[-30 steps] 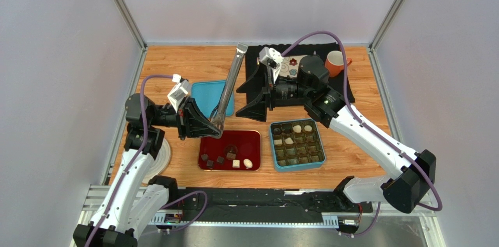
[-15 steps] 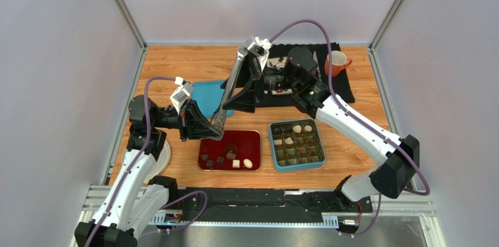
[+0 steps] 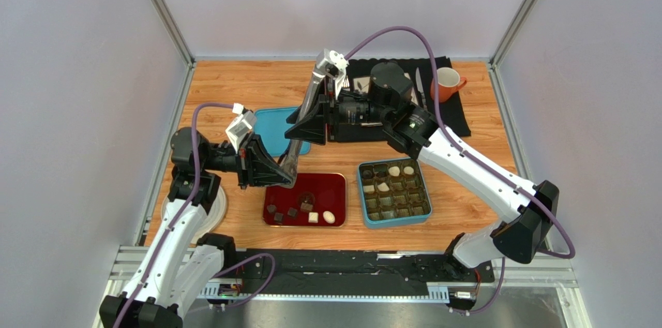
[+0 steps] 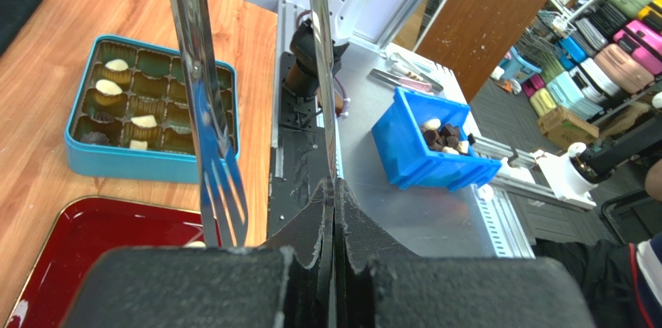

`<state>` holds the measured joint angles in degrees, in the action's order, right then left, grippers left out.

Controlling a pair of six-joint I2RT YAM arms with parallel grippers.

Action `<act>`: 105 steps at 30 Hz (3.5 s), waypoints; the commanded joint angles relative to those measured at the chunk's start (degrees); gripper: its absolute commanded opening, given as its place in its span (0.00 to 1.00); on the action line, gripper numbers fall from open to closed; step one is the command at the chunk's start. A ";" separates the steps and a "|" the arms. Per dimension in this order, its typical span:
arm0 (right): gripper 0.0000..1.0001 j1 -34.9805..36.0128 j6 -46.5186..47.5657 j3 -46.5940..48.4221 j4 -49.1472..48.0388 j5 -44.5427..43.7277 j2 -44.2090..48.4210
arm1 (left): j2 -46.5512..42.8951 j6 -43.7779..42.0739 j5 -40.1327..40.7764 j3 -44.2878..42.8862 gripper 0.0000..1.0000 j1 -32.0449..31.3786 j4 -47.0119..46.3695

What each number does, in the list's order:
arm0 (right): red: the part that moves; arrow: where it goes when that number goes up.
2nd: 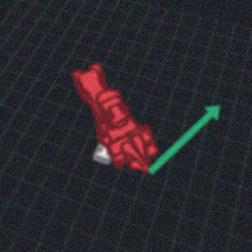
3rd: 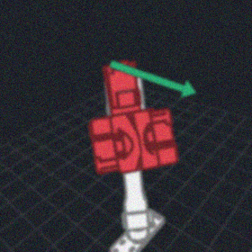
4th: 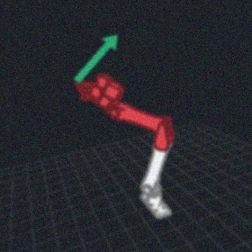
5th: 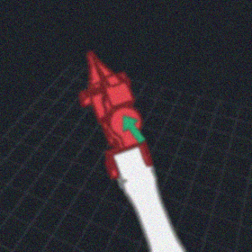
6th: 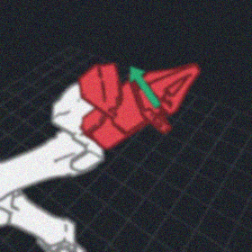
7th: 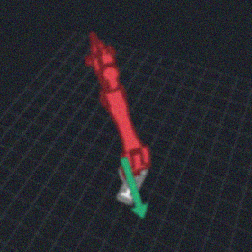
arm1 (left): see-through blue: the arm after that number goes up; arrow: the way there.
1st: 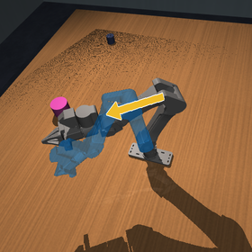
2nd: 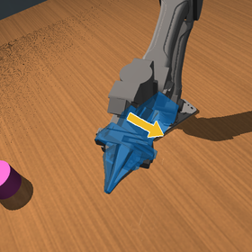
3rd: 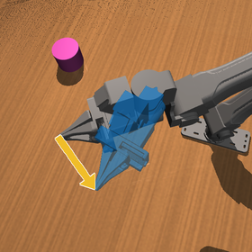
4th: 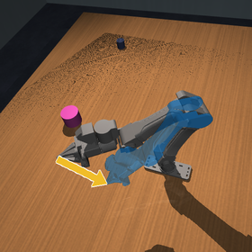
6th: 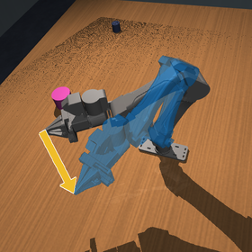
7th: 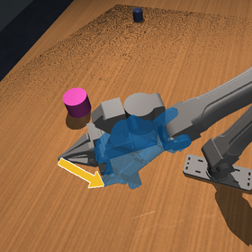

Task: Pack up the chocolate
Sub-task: Pick up the clamp at the center of the board, then pick up the fake chocolate from the plate.

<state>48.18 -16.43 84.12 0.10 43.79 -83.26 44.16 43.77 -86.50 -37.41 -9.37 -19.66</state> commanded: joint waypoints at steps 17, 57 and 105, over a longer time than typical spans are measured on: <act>0.00 1.30 5.53 -0.78 10.37 -6.51 6.17 | 0.57 5.27 -14.66 -2.67 0.82 -0.21 -6.61; 0.03 19.14 18.10 -25.84 -4.04 -47.75 9.18 | 11.39 -55.90 48.18 -3.46 0.95 19.03 64.74; 0.40 20.72 12.65 -32.00 -14.77 -49.06 -2.78 | 8.92 -59.06 48.53 -3.37 0.97 19.12 67.56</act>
<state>68.55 -3.20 52.29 -10.63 -4.05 -85.62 54.04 -13.50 -37.41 -38.24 9.82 47.51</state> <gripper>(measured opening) 0.398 0.968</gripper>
